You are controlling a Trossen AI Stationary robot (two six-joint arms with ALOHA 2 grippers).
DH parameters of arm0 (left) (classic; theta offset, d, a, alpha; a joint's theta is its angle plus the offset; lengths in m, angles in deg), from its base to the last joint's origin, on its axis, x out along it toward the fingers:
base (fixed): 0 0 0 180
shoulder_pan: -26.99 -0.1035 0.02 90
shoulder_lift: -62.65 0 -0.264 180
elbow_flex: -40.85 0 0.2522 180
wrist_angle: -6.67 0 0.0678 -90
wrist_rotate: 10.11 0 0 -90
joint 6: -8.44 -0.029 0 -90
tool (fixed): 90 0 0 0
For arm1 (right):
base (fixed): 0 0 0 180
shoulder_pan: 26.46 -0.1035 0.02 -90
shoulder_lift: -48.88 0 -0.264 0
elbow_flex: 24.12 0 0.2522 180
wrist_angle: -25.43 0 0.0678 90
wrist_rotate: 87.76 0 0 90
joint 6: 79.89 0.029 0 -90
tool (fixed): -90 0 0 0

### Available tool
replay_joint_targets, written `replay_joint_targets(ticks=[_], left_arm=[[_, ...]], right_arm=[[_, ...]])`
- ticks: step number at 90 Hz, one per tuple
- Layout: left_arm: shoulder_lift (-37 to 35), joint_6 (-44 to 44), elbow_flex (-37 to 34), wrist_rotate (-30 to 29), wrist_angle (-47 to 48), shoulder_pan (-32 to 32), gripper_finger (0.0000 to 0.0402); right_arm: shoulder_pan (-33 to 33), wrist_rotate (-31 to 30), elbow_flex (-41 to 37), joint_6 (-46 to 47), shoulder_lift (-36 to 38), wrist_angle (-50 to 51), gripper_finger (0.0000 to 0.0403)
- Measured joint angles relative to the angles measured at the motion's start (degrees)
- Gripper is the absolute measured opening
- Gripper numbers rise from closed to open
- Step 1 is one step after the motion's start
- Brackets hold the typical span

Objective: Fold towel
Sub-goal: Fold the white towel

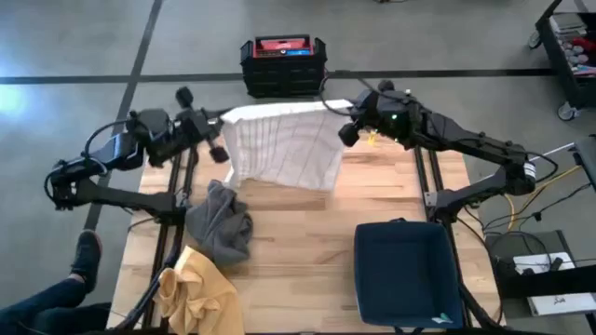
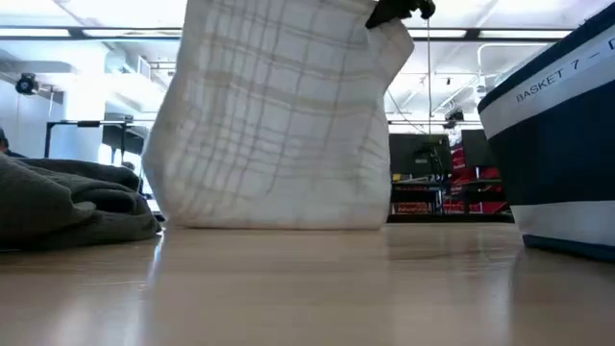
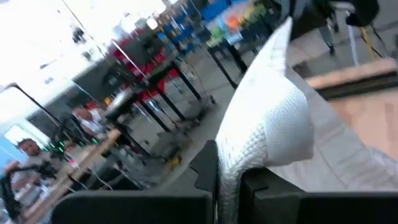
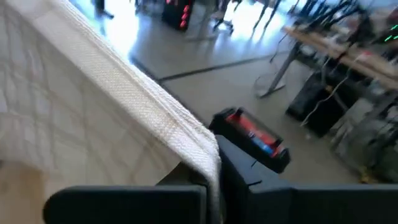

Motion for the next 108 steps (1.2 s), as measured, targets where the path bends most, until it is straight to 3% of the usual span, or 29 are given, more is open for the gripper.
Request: replay_joint_targets(ticks=[25,40,57,83,108], left_arm=[[6.3,-3.4,5.5,16.0,-4.7,-17.7,0.0],[11.1,-2.8,12.1,23.5,-5.2,-23.9,0.0],[14.2,-0.1,23.5,33.1,-3.2,-24.6,0.0],[17.9,-1.0,36.2,38.2,17.7,-24.8,0.0],[21.9,5.3,45.2,38.7,10.8,-24.9,0.0]], right_arm=[[6.5,-0.4,5.1,-8.6,-1.7,-6.8,0.0],[8.9,-1.0,9.3,-14.0,-3.5,-11.3,0.0],[8.8,-1.7,18.8,-20.2,-4.8,-11.1,0.0],[7.9,-2.5,26.7,-20.4,-5.0,2.7,0.0],[7.9,-3.9,30.8,-22.4,-5.5,-0.5,0.0]])
